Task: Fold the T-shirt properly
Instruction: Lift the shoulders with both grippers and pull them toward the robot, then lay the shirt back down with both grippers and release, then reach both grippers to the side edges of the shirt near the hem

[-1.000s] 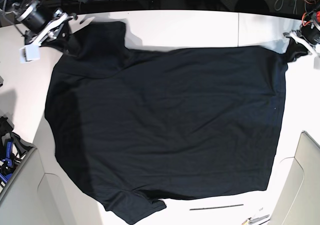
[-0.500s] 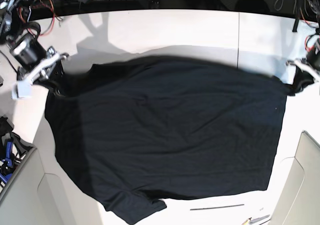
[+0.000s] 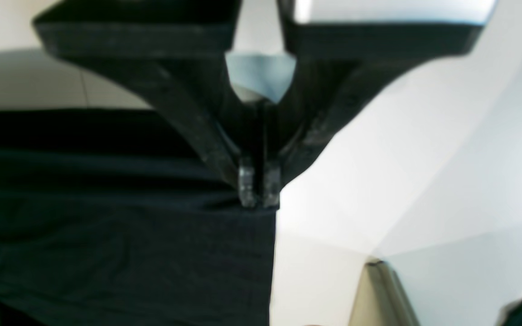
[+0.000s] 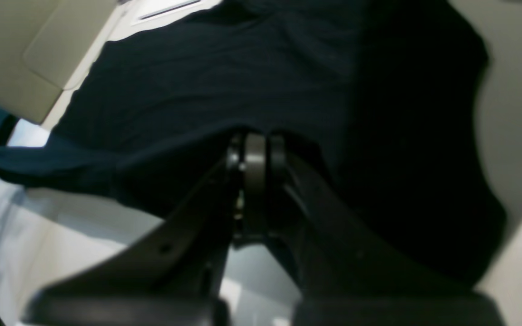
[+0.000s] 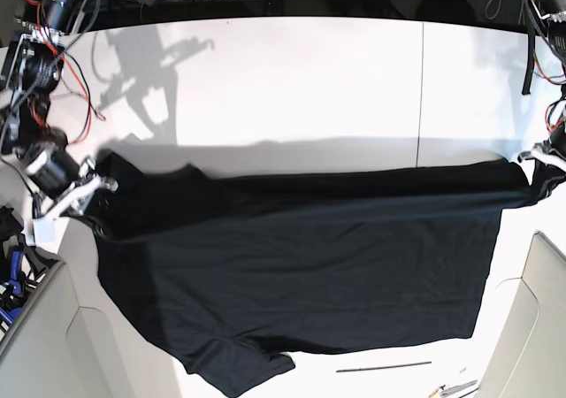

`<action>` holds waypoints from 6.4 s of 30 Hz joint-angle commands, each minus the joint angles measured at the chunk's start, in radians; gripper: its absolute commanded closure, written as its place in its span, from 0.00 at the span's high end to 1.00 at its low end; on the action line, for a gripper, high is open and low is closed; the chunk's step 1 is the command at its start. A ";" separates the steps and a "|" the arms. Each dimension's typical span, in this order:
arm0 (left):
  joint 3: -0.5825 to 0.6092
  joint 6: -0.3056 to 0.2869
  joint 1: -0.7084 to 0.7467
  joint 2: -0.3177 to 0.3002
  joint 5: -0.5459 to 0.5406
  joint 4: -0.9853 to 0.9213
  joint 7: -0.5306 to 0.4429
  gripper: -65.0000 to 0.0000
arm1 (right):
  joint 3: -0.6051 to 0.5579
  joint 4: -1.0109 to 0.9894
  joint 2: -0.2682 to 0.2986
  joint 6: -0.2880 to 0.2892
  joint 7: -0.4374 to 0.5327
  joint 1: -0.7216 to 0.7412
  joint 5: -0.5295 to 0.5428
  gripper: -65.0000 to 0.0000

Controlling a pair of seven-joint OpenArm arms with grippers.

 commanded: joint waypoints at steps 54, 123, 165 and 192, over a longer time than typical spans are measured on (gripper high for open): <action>-0.008 0.032 -0.135 0.073 -0.006 -0.325 -0.063 0.62 | 0.234 -0.402 0.036 -0.031 0.146 0.023 -0.160 0.48; 0.046 0.098 0.465 0.118 -0.045 0.394 0.160 0.45 | 0.351 0.084 -0.043 -0.002 -0.129 -0.488 0.151 0.59; 0.163 0.091 -0.198 -0.080 -0.006 -0.183 0.056 0.58 | 0.097 -0.653 0.095 -0.107 0.378 0.366 -0.448 0.58; 0.353 0.087 -0.541 0.066 0.093 -0.697 -0.117 0.58 | 0.045 -0.822 0.055 -0.122 0.475 0.387 -0.464 0.58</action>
